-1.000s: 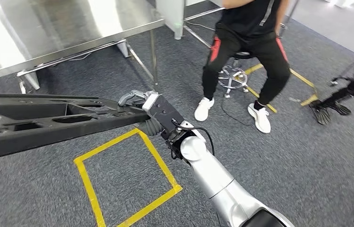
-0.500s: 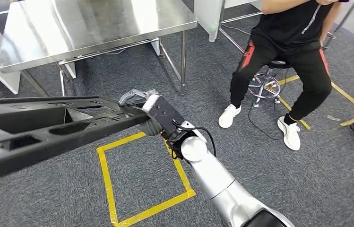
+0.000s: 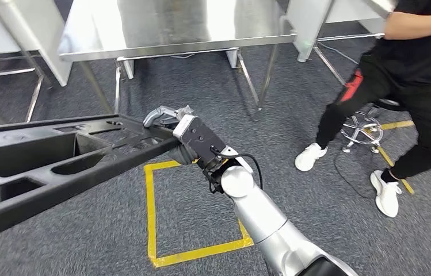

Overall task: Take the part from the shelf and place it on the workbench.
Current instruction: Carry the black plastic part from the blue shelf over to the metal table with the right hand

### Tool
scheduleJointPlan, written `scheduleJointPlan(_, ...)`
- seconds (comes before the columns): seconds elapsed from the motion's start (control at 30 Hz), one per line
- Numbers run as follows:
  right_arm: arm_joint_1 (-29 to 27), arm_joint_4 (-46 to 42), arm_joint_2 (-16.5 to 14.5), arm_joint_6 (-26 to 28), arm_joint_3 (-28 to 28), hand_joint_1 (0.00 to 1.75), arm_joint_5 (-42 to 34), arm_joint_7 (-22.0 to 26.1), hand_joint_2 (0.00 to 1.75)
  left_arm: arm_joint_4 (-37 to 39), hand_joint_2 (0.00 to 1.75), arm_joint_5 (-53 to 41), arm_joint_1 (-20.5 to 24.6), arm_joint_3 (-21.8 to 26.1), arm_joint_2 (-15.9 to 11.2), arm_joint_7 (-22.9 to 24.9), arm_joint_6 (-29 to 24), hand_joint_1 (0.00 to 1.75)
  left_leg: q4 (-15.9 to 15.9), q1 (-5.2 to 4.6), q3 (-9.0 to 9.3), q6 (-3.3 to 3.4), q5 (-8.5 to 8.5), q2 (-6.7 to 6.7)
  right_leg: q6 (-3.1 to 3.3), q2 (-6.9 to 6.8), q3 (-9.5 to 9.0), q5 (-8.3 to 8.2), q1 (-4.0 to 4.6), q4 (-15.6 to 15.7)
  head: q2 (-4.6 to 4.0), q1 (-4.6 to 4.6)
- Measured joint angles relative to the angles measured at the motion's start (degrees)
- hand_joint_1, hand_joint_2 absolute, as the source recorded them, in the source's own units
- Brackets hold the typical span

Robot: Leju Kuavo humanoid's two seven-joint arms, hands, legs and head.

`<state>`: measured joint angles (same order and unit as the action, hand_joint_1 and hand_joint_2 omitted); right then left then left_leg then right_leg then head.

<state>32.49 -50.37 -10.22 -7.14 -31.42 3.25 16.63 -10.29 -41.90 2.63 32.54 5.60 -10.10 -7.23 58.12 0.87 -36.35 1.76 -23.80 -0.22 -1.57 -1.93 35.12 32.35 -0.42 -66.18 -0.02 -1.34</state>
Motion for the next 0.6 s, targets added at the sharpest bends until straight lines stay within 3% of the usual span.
scheduleJointPlan(0.07, -0.57, -0.01, 0.51, 0.01, 0.02, 1.75, 0.07, 0.01, 1.75, 0.0, 1.75, 0.0, 0.1, 0.01, -0.01, 0.0, -0.04, 0.0, 0.02, 0.01, -0.07, 0.22, 0.07, -1.65, 0.04, 1.56, 3.71, 2.29, -0.1, -7.14, 0.0, 0.01)
scheduleJointPlan(0.1, -0.84, -0.01, 0.72, 0.01, 0.02, 1.75, 0.11, 0.01, 1.75, 0.0, 1.75, 0.0, 0.03, 0.02, 0.02, -0.01, -0.06, 0.0, 0.04, 0.01, -0.09, 0.23, 0.08, -2.37, -0.25, 1.72, 4.6, 2.29, -0.11, -8.39, 0.0, 0.01)
scheduleJointPlan(0.13, -1.0, -0.04, 0.84, 0.01, 0.02, 1.75, 0.14, 0.01, 1.75, 0.0, 1.75, 0.0, -0.06, 0.04, 0.03, -0.08, -0.06, 0.0, 0.07, 0.02, -0.07, 0.22, 0.08, -2.99, -0.7, 1.78, 4.43, 1.36, -0.15, -7.33, 0.0, 0.01)
scheduleJointPlan(0.2, -0.96, -0.26, 0.91, 0.01, 0.05, 1.75, 0.08, 0.08, 1.75, 0.0, 1.75, -0.01, -0.18, 0.12, 0.07, -0.44, -0.07, 0.0, 0.12, 0.05, -0.01, 0.08, 0.08, -3.92, -1.54, 2.06, 1.46, -2.13, -0.27, 0.13, 0.0, -0.01)
scheduleJointPlan(0.23, -0.88, -0.41, 0.87, 0.01, 0.08, 1.75, -0.01, 0.17, 1.75, 0.0, 1.75, -0.02, -0.2, 0.19, 0.09, -0.72, -0.07, 0.0, 0.17, -0.04, -0.03, -0.14, 0.06, -4.24, -1.54, 2.3, -0.16, -3.69, -0.27, 3.84, 0.0, 0.0)
scheduleJointPlan(0.3, -0.88, -0.68, 0.79, 0.0, 0.19, 1.75, -0.17, 0.44, 1.75, 0.0, 1.75, -0.09, -0.29, 0.31, 0.11, -1.17, -0.07, 0.0, 0.2, -0.16, -0.16, -0.77, 0.07, -4.55, -0.8, 2.7, -1.73, -5.21, -0.09, 7.44, 0.0, 0.03)
scheduleJointPlan(0.37, -0.99, -0.98, 0.57, 0.01, 0.31, 1.75, -0.23, 0.63, 1.75, 0.0, 1.75, -0.17, -0.43, 0.37, 0.09, -1.36, 0.01, 0.0, 0.08, -0.09, -0.28, -1.51, 0.12, -4.55, 0.24, 2.64, -1.79, -5.59, -0.03, 7.6, 0.0, 0.05)
scheduleJointPlan(0.43, -1.01, -1.37, 0.12, 0.1, 0.39, 1.75, -0.26, 0.75, 1.75, 0.0, 1.75, -0.2, -0.47, 0.39, 0.08, -1.41, 0.25, 0.0, 1.51, -0.11, -0.9, -2.1, -1.04, -3.13, 1.15, 2.45, -1.95, -5.9, -0.4, 7.93, 0.0, 0.15)
scheduleJointPlan(0.53, -1.27, -1.75, -0.27, 0.32, 0.44, 1.75, -0.32, 0.88, 1.75, 0.0, 1.75, -0.2, -0.36, 0.46, 0.14, -1.46, 0.6, 0.0, 11.4, 0.04, -5.34, -2.81, -6.26, -0.49, 1.92, 1.82, -2.13, -5.92, -0.56, 8.08, 0.0, 0.3)
scheduleJointPlan(0.6, -1.63, -1.78, -0.27, 0.41, 0.47, 1.75, -0.33, 0.86, 1.75, 0.0, 1.75, -0.19, -0.38, 0.6, 0.16, -1.46, 0.61, 0.0, 16.19, 0.27, -7.57, -3.16, -7.63, -0.09, 1.94, 1.38, -2.13, -5.87, -0.46, 8.07, 0.0, 0.3)
